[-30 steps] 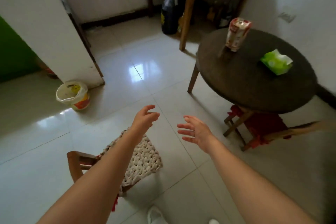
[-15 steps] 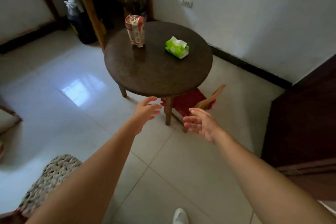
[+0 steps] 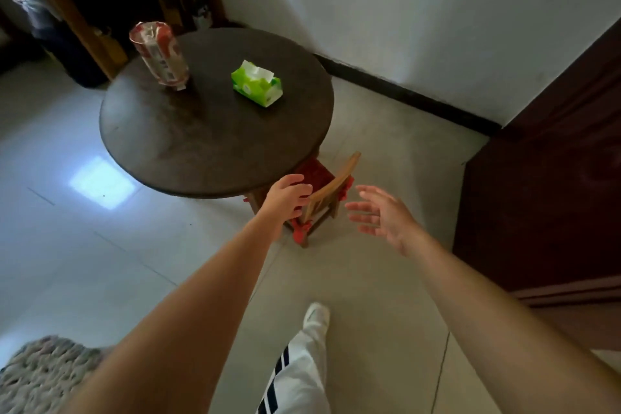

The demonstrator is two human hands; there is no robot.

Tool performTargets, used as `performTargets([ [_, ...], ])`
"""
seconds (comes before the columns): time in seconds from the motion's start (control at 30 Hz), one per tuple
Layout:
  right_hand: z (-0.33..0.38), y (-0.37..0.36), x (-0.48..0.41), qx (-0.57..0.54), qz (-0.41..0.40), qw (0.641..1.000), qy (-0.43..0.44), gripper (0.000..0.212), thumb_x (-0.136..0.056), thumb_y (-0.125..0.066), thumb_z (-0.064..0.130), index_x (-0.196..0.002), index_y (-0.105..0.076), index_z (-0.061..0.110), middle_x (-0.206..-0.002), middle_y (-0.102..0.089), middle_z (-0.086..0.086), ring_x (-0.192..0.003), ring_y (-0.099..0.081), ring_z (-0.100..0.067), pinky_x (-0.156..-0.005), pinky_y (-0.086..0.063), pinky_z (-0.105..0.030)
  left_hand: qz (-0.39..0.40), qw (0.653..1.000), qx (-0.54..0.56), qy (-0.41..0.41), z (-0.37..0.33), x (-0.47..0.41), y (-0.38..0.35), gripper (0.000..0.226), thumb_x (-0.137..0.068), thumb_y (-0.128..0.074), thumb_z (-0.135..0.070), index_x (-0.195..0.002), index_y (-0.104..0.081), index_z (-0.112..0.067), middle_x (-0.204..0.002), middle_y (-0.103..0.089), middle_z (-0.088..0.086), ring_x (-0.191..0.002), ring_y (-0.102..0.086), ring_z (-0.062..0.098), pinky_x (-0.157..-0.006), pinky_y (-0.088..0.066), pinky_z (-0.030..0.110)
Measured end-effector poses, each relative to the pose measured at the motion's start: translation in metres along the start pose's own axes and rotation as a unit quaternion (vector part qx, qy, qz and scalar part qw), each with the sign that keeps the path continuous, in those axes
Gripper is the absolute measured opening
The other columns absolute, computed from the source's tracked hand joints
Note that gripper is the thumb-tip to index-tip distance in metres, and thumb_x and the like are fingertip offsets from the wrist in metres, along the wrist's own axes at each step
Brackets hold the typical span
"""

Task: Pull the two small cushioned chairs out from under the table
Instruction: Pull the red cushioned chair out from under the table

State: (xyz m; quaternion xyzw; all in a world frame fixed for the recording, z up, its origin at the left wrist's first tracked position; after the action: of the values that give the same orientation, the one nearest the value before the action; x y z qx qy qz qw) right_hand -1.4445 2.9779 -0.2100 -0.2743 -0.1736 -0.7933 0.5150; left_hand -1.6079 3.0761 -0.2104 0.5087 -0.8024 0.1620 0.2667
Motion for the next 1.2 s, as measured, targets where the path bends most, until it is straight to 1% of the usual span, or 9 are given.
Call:
performTargets([
  [0.2,0.033,0.029,-0.077,0.025,-0.003,1.0,-0.004,0.018,-0.092,-0.049,0.023,-0.106,-0.058,0.029,-0.089,-0.072,0.001,-0.076,-0.068,-0.015,-0.065,-0.048,-0.029,-0.012,0.997,0.042,0.056,-0.017,-0.089,-0.035,0.041,-0.09,-0.053,-0.015,-0.131,-0.048,-0.016,-0.121,-0.06,0.008,-0.103,-0.059,0.021,-0.089,-0.048,0.038],
  [0.33,0.051,0.045,-0.128,0.074,0.001,0.997,-0.026,0.025,-0.091,-0.048,0.017,-0.114,-0.057,0.024,-0.098,-0.068,-0.004,-0.081,-0.064,-0.019,-0.067,-0.047,-0.029,-0.041,0.985,0.096,0.138,-0.021,-0.133,-0.052,0.026,-0.092,-0.05,-0.022,-0.117,-0.054,-0.014,-0.114,-0.06,0.005,-0.088,-0.059,0.018,-0.083,-0.046,0.043],
  [0.47,0.064,0.053,-0.174,0.143,0.018,0.989,-0.036,0.03,-0.086,-0.054,0.011,-0.115,-0.058,0.02,-0.1,-0.064,-0.007,-0.077,-0.058,-0.016,-0.062,-0.041,-0.025,-0.084,0.962,0.17,0.195,-0.015,-0.164,-0.061,0.029,-0.092,-0.05,-0.022,-0.121,-0.051,-0.014,-0.116,-0.058,0.007,-0.097,-0.058,0.023,-0.086,-0.044,0.047],
  [0.57,0.066,0.059,-0.215,0.221,0.052,0.974,-0.013,0.035,-0.085,-0.056,0.008,-0.119,-0.057,0.017,-0.103,-0.063,-0.014,-0.083,-0.057,-0.017,-0.06,-0.041,-0.024,-0.134,0.934,0.221,0.247,0.0,-0.182,-0.066,0.025,-0.092,-0.05,-0.019,-0.116,-0.049,-0.012,-0.109,-0.055,0.01,-0.098,-0.057,0.026,-0.086,-0.046,0.048],
  [0.67,0.062,0.064,-0.256,0.295,0.11,0.949,0.018,0.038,-0.082,-0.058,0.008,-0.119,-0.057,0.019,-0.103,-0.066,-0.012,-0.091,-0.061,-0.02,-0.071,-0.046,-0.023,-0.178,0.906,0.253,0.29,0.02,-0.194,-0.072,0.025,-0.091,-0.05,-0.017,-0.114,-0.047,-0.008,-0.092,-0.05,0.009,-0.089,-0.055,0.024,-0.085,-0.045,0.047],
  [0.73,0.057,0.067,-0.282,0.356,0.143,0.923,0.033,0.041,-0.08,-0.06,0.009,-0.119,-0.057,0.02,-0.093,-0.063,-0.001,-0.095,-0.061,-0.018,-0.076,-0.048,-0.024,-0.197,0.888,0.278,0.309,0.032,-0.202,-0.079,0.033,-0.09,-0.049,-0.017,-0.121,-0.044,-0.008,-0.104,-0.05,0.012,-0.106,-0.054,0.028,-0.09,-0.043,0.051],
  [0.87,0.046,0.072,-0.333,0.493,0.22,0.838,0.08,0.051,-0.078,-0.058,0.013,-0.127,-0.053,0.023,-0.108,-0.062,-0.006,-0.101,-0.061,-0.022,-0.092,-0.049,-0.036,-0.245,0.85,0.345,0.314,0.047,-0.221,-0.1,0.042,-0.091,-0.048,-0.021,-0.13,-0.043,-0.006,-0.127,-0.045,0.016,-0.12,-0.047,0.031,-0.095,-0.04,0.054],
  [1.07,0.03,0.065,-0.379,0.706,0.273,0.617,0.216,0.061,-0.082,-0.056,0.028,-0.139,-0.035,0.034,-0.13,-0.055,0.001,-0.121,-0.047,-0.026,-0.099,-0.039,-0.041,-0.332,0.791,0.432,0.279,0.068,-0.254,-0.131,0.047,-0.09,-0.053,-0.024,-0.133,-0.044,-0.009,-0.143,-0.039,0.016,-0.132,-0.038,0.036,-0.104,-0.033,0.056],
  [1.2,0.009,0.045,-0.399,0.754,0.304,0.526,0.249,0.067,-0.082,-0.057,0.027,-0.142,-0.028,0.031,-0.134,-0.051,0.0,-0.126,-0.043,-0.026,-0.103,-0.032,-0.044,-0.459,0.702,0.487,0.245,0.089,-0.277,-0.131,0.041,-0.081,-0.064,-0.017,-0.117,-0.054,-0.001,-0.113,-0.059,0.018,-0.087,-0.058,0.03,-0.076,-0.049,0.041],
])
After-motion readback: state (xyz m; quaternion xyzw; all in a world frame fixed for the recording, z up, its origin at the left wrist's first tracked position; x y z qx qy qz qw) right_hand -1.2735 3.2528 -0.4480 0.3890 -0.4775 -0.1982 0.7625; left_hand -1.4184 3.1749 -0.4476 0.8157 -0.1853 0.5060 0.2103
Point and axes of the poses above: each hand's wrist, its own x-axis away from the middle knuckle, its own y-axis out of the back of the hand, z = x × y, the point moved 3 cm from there along -x, towards the middle knuckle
